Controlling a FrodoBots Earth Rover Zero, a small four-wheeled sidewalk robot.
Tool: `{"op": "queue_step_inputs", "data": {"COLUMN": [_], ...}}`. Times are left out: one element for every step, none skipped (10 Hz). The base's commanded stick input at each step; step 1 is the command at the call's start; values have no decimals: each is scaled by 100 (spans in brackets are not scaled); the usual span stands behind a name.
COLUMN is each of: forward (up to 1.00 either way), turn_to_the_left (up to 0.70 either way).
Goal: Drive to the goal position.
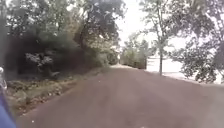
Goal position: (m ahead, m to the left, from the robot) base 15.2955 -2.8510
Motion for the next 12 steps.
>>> {"op": "queue_step_inputs", "data": {"forward": [70, 70, 70, 70, 70, 70, 70, 70, 70, 70, 70, 70], "turn_to_the_left": [-1, -1, -1, -1, -1, -1, -1, -1, -1, -1, -1, -1]}}
